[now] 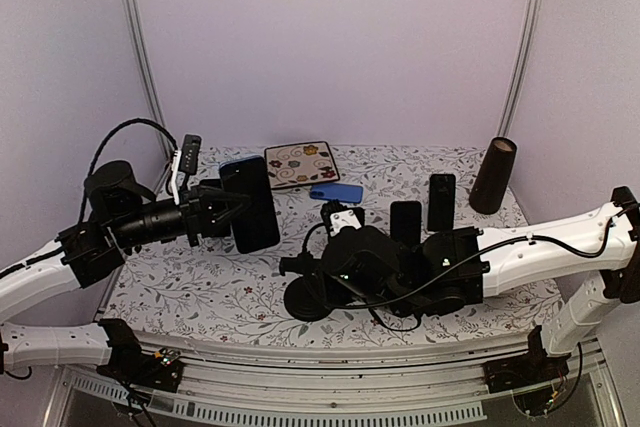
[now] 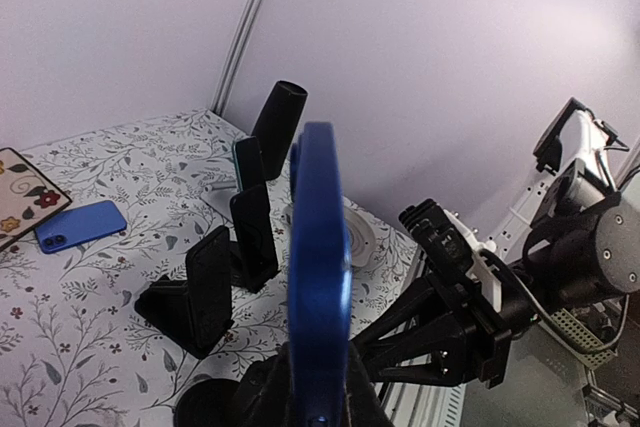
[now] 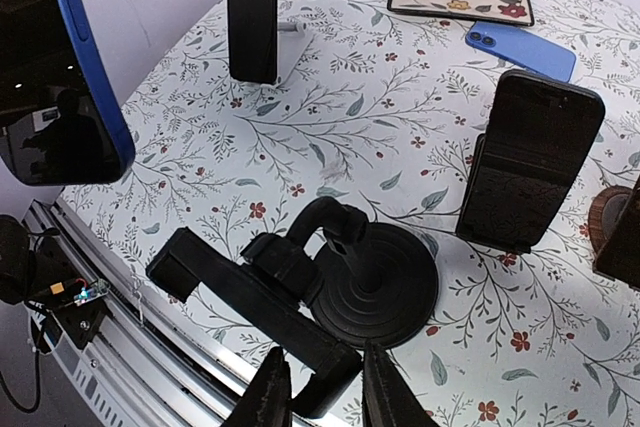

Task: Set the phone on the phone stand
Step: Adjust the phone stand at the center of the board.

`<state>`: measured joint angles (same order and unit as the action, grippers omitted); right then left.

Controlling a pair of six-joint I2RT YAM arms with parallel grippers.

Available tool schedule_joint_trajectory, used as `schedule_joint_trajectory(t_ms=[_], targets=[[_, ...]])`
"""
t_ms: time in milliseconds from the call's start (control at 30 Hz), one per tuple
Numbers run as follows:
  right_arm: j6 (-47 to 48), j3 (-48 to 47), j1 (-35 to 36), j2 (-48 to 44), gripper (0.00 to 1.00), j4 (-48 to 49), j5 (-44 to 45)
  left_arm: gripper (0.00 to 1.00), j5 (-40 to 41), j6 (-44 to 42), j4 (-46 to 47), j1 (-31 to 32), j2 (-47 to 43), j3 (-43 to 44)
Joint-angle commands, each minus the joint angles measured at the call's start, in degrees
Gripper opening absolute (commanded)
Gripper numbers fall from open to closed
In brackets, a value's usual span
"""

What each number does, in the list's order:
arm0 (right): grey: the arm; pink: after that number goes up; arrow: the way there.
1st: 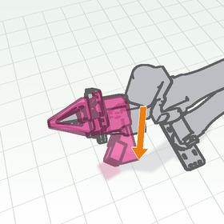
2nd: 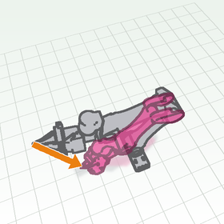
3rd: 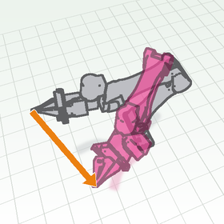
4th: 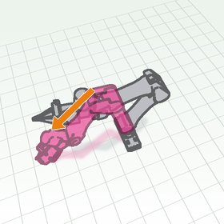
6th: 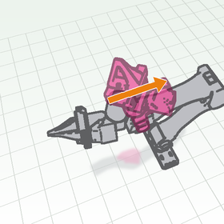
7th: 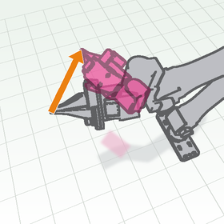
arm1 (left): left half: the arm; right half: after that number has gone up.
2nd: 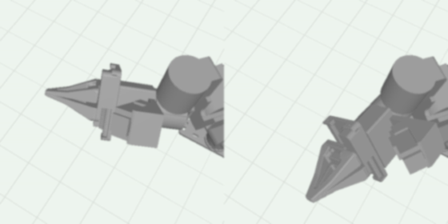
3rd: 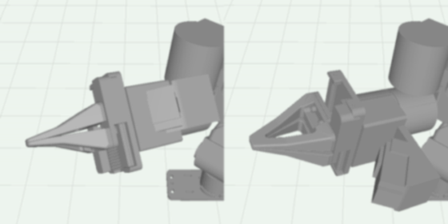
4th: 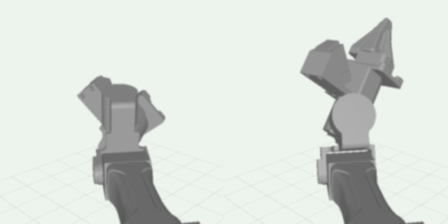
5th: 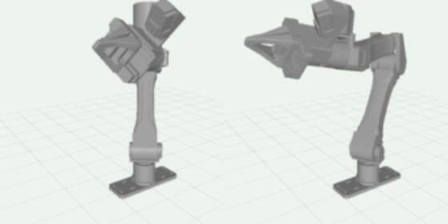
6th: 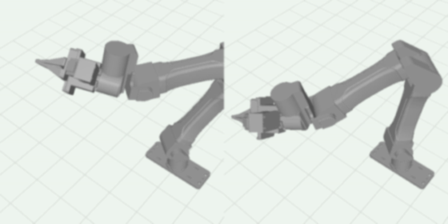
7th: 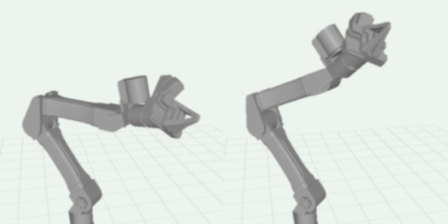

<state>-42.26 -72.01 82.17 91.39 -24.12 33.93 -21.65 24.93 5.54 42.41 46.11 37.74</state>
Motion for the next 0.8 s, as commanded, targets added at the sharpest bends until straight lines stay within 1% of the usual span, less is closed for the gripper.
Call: schedule_joint_trajectory(t_ms=[0, 133, 233, 367, 667, 733, 767], targets=[[0.2, 0.6, -0.3, -0.3, 0.24, 0.8, -0.2, 0.0, -3.9, 0.4, 6.3, -0.5, 0.3, -0.7], [0.5, 0.6, -0.3, -0.2, 0.2, 1.0, -0.1, 0.0, -5.5, 0.6, 7.3, -0.5, 0.6, -1.0], [0.9, 0.2, -0.4, -0.1, 0.12, 1.2, -0.2, 0.0, -6.8, 0.7, 8.0, -0.4, 0.6, -1.4], [1.6, -0.3, -0.4, 0.3, 0.05, 1.5, 0.0, 0.0, -8.5, 0.5, 8.8, -0.4, 0.3, -2.2], [3.6, -0.8, -1.2, 0.0, 0.02, 4.3, -2.2, 0.0, -11.8, 0.6, 12.6, -0.4, -0.7, -5.3], [5.1, 0.1, -1.2, -0.8, 0.02, 6.7, -3.2, 0.0, -11.5, 0.5, 12.7, -0.3, -1.1, -5.7], [6.7, 0.9, -1.3, -1.2, 0.02, 9.4, -3.9, 0.0, -11.4, 0.4, 12.8, -0.4, -1.3, -5.8]])
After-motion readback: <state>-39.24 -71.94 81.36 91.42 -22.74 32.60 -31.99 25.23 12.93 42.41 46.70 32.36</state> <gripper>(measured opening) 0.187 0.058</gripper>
